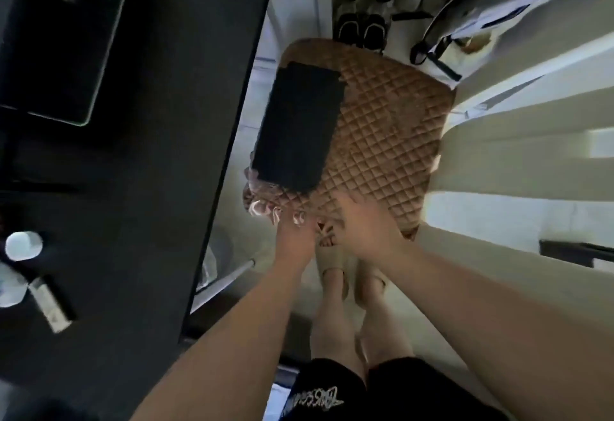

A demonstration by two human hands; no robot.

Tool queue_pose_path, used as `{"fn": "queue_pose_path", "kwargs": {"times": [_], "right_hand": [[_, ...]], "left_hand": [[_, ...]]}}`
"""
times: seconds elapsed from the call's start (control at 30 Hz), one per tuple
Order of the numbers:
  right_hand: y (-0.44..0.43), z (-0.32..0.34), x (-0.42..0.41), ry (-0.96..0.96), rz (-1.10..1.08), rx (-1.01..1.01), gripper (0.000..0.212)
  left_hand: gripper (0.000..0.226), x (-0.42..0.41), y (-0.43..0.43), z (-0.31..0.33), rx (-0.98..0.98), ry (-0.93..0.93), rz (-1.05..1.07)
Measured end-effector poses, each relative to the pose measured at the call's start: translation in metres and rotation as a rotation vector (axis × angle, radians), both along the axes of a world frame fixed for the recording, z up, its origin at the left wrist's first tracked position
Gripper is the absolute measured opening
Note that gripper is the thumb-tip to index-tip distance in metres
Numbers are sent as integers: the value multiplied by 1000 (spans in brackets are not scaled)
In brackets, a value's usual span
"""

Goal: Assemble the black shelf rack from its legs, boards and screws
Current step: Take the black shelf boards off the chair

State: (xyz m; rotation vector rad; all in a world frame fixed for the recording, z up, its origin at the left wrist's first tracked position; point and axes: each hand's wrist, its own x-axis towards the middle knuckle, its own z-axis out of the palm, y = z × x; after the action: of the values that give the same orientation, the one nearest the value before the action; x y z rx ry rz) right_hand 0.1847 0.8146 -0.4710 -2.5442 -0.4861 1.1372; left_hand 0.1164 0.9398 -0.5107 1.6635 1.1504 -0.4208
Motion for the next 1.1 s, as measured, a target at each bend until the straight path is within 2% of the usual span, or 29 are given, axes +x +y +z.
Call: {"fn": "queue_pose_path", "kwargs": {"times": [0.1, 0.23, 0.4, 0.53, 0.67, 0.87, 0.97, 1.1], "right_hand": [[18, -50, 11, 67, -57, 96, 64], [39, -105, 20, 147, -187, 230, 73], [54, -146, 30, 263, -511, 330, 53], [59, -154, 46, 382, -711, 400, 38], [61, -146, 57, 481, -816, 413, 26], [43, -117, 52, 653, -1016, 479, 39], [26, -94, 50, 709, -1152, 568, 23], [5, -59, 45, 782, -1260, 645, 36]], "left_hand": [[38, 18, 14, -42, 1, -83, 194], [42, 40, 35, -83, -118, -143, 417], [43, 55, 59, -106, -57, -177, 568], [32, 66, 72, -108, -165, -156, 694], [25, 67, 71, -97, -283, -158, 729], [20, 56, 51, -70, -477, -79, 583], [30, 53, 37, -51, -500, -41, 575], [34, 47, 18, -20, -550, -31, 556]]}}
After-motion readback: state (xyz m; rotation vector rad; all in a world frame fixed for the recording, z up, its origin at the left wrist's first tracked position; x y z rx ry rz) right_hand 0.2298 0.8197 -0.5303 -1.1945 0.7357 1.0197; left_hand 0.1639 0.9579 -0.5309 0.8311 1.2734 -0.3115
